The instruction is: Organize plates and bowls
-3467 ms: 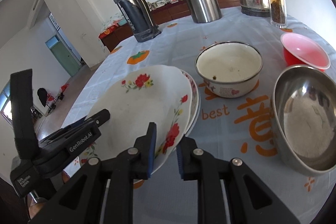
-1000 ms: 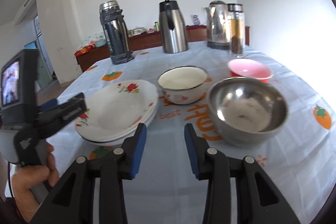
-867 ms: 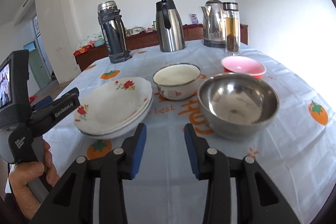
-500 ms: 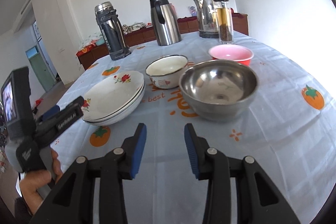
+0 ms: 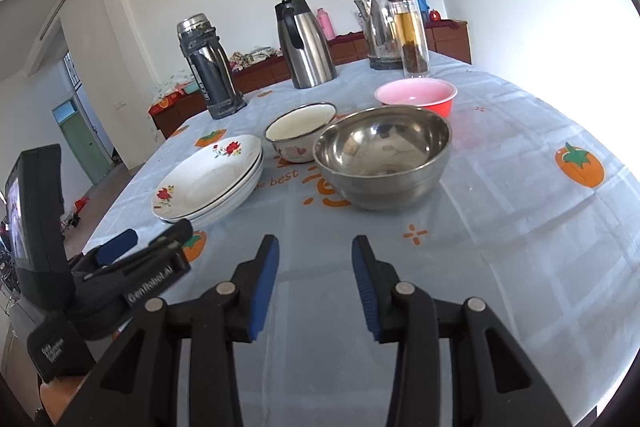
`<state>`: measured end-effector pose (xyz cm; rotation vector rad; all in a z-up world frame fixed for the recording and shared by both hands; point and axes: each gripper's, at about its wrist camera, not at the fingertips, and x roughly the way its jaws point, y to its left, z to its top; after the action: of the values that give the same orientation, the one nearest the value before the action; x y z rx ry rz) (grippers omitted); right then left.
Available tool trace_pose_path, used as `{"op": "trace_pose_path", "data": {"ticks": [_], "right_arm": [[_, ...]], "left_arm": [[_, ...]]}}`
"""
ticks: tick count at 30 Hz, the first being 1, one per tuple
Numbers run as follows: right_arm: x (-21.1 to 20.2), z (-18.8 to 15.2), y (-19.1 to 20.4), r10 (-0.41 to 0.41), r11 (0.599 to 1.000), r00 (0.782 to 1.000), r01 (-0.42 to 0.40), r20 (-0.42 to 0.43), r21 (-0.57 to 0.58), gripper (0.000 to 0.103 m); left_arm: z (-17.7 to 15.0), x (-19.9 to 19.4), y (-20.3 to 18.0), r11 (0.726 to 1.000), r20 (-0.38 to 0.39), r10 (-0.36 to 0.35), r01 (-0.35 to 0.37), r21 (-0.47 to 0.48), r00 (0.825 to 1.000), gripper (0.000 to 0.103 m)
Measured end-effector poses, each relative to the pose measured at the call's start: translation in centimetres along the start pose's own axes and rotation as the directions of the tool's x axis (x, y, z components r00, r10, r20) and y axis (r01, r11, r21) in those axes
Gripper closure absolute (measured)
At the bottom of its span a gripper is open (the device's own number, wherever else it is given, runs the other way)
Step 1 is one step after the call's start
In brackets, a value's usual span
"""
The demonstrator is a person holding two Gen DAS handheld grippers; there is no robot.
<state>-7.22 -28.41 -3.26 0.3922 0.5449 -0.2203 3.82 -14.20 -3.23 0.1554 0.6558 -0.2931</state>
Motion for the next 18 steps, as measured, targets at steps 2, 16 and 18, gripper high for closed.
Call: {"op": "trace_pose_path", "data": {"ticks": [2,16,18], "right_arm": [[-0.3,0.0,-0.5,0.0,1.0,1.0,0.0,0.0,0.013,0.064],[-2.2,-0.5,-3.7,-0.005,0.999,1.0,0.006,-0.018,0.047,0.065],[-2.3,-0.6,-4.3,-0.011,0.999,1.0,0.012,-0.025,0.051,0.068]], "left_arm": [[-0.1,-0.3,-0.6,1.0,-0.008,-0.011,0.011,0.006,1.0,0.027],[-0.4,-1.9,-3.1,0.999,-0.036,-0.019,0.021,0.04,0.999,0.027],[-0.4,-2.0,-3.4,0.999,-0.042,-0.026,0.028,0.038,0.999,0.027]]}}
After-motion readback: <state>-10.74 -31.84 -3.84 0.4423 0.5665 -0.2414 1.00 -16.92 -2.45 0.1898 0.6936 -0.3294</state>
